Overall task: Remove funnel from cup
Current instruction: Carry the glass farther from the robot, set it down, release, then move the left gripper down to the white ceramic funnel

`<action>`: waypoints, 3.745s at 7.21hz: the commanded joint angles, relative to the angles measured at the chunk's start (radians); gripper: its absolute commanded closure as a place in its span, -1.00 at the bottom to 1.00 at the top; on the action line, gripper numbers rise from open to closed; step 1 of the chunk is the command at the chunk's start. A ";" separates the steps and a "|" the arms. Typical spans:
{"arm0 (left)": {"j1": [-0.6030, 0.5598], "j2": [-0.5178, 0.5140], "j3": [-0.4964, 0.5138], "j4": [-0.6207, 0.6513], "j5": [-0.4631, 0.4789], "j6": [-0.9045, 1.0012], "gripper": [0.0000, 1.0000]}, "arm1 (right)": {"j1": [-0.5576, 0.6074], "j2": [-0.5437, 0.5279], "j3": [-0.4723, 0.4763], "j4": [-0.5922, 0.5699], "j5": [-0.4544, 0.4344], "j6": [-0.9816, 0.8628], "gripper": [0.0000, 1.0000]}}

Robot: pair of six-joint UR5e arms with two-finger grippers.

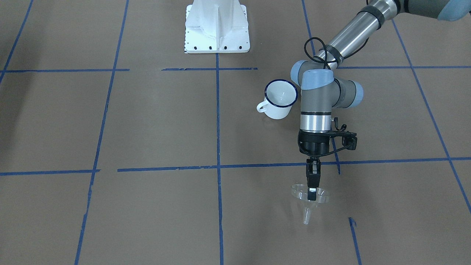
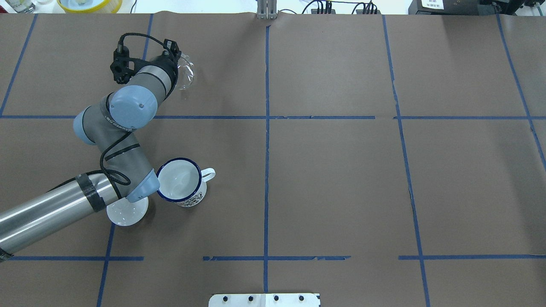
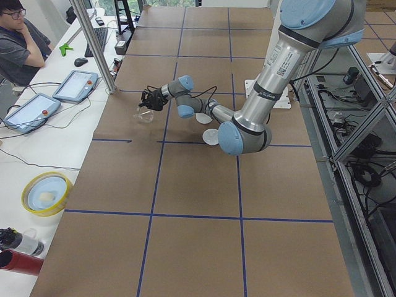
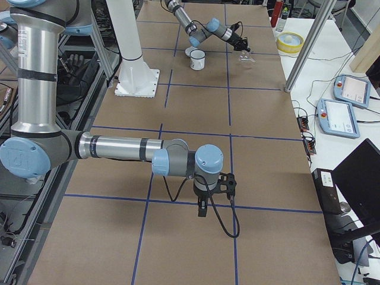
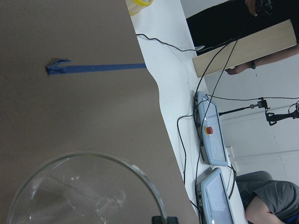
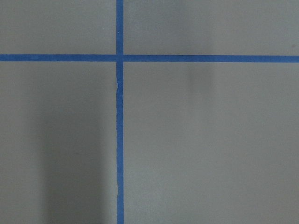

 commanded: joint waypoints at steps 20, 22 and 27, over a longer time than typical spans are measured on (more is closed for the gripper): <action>0.106 0.626 -0.806 0.571 -0.768 1.084 -1.00 | 0.000 0.000 0.000 0.000 0.000 0.000 -1.00; 0.128 0.597 -0.766 0.571 -0.758 1.084 -1.00 | 0.000 0.000 -0.001 0.000 0.000 0.000 -1.00; 0.166 0.551 -0.711 0.572 -0.758 1.066 -0.88 | 0.000 0.000 0.000 0.000 0.000 0.000 -1.00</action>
